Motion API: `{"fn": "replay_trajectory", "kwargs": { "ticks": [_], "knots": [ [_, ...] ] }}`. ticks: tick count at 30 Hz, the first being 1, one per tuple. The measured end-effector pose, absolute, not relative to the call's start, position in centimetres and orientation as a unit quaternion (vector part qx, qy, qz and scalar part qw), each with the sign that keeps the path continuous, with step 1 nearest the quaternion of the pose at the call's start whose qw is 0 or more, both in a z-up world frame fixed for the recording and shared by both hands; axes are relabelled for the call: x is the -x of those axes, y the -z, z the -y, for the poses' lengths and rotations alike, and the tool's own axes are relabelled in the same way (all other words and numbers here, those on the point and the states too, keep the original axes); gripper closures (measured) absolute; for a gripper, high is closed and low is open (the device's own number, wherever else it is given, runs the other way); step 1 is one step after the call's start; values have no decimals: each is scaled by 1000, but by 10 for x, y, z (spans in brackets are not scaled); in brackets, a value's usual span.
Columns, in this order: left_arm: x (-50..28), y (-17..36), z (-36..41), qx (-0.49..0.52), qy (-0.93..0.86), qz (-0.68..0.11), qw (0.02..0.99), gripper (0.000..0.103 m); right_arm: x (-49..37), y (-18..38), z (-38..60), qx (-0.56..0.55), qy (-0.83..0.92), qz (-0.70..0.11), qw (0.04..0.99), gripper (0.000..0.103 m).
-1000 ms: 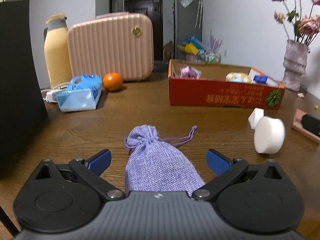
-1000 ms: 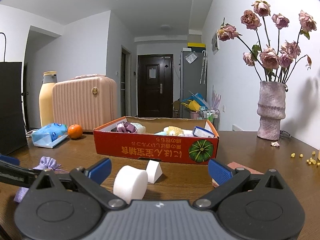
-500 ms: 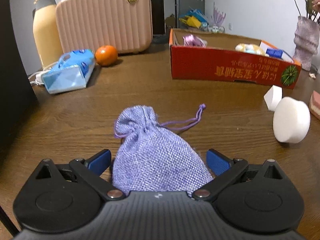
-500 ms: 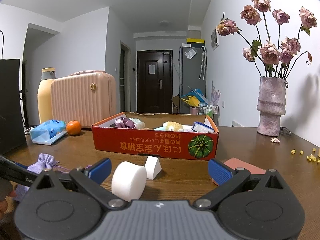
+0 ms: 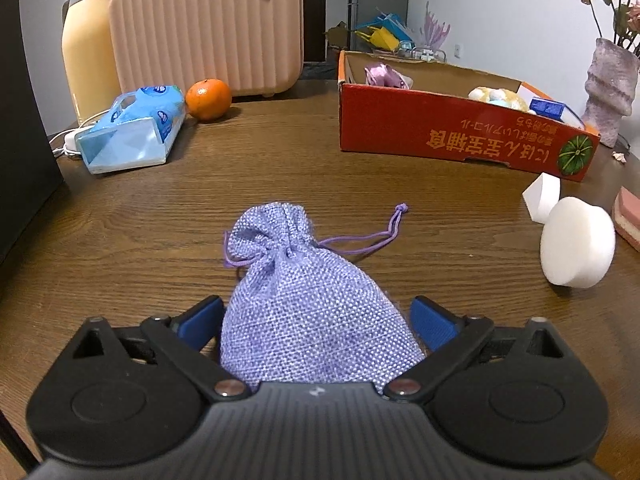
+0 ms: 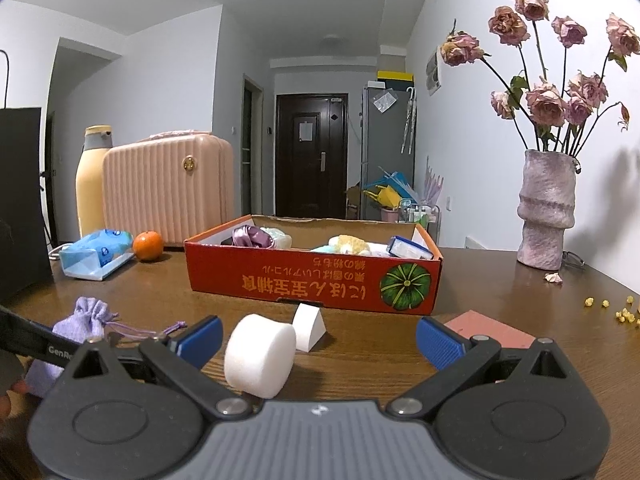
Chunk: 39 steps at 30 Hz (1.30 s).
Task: Organize soft objects
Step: 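Grasp the lavender sachet with the left gripper while the right gripper approaches the white foam roll, then close the right gripper on the white foam roll and lift it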
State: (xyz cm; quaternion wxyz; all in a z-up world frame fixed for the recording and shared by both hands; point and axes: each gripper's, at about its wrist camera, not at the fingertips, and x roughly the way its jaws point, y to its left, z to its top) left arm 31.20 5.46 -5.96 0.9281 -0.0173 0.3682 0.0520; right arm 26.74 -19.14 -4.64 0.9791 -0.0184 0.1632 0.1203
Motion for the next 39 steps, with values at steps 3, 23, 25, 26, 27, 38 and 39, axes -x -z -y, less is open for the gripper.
{"fn": "replay_trajectory", "kwargs": {
  "ticks": [3,23,25,26,27,38,39],
  "knots": [
    [-309,57,-54,17,-44,-360,932,26,-268,47,188,22,-122,-166,978,0],
    [-281,25,-58,31,-26,-261,965,45,-273,53,151,32,-150,-196,968,0],
    [-279,23,-59,32,-28,-254,966,45,-275,53,147,32,-152,-201,967,0],
    [-279,22,-59,32,-28,-252,967,45,-276,53,144,33,-152,-204,967,0],
    [-278,21,-60,33,-29,-250,967,45,-277,54,142,33,-152,-207,966,0],
    [-269,15,-62,34,-33,-225,973,45,-299,60,126,19,-145,-250,957,0],
    [-269,14,-62,33,-32,-225,973,45,-301,61,125,16,-144,-254,956,0]
  ]
}}
